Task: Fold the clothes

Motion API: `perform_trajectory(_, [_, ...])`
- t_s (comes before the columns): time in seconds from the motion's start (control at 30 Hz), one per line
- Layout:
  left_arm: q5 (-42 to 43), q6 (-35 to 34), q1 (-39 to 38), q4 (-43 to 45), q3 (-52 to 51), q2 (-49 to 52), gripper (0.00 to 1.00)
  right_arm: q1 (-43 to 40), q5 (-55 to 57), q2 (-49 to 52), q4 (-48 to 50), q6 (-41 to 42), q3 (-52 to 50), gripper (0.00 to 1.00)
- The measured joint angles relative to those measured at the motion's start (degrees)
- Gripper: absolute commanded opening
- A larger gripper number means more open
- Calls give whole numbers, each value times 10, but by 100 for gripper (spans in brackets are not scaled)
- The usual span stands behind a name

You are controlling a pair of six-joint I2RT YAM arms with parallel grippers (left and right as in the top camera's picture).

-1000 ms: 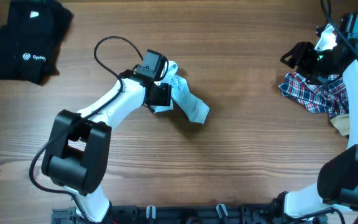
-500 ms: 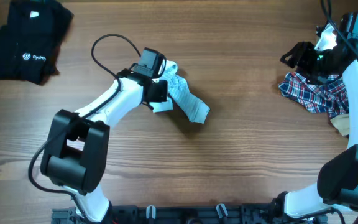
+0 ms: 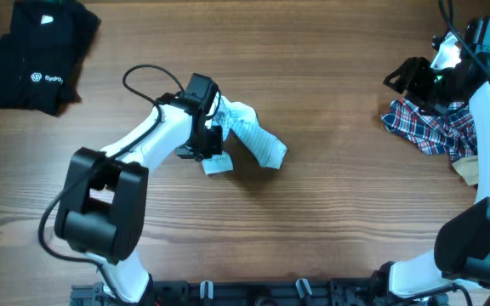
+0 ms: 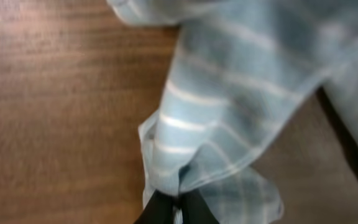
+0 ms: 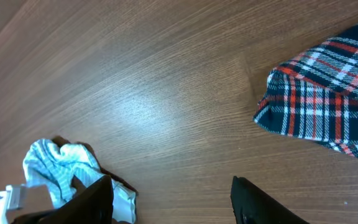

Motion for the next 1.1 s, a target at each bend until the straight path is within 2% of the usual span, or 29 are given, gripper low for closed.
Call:
perform_trajectory(0.3, [7, -33, 0, -105, 0, -159, 4, 0, 0, 0, 0, 0, 0, 61])
perform_trajectory(0.73, [26, -97, 0, -222, 0, -161, 4, 0, 0, 0, 0, 0, 0, 61])
perform_trajectory(0.77, [39, -101, 0, -224, 0, -161, 7, 0, 0, 0, 0, 0, 0, 61])
perform_trajectory(0.83, [66, -102, 0, -224, 0, -161, 37, 0, 0, 0, 0, 0, 0, 61])
perform_trajectory(0.9, [86, -103, -4, -224, 0, -161, 41, 0, 0, 0, 0, 0, 0, 61])
perform_trajectory(0.97, [99, -110, -10, -225, 0, -161, 60, 0, 0, 0, 0, 0, 0, 61])
perform_trajectory(1.1, [111, -113, -17, -213, 0, -161, 61, 3, 0, 0, 1, 0, 0, 61])
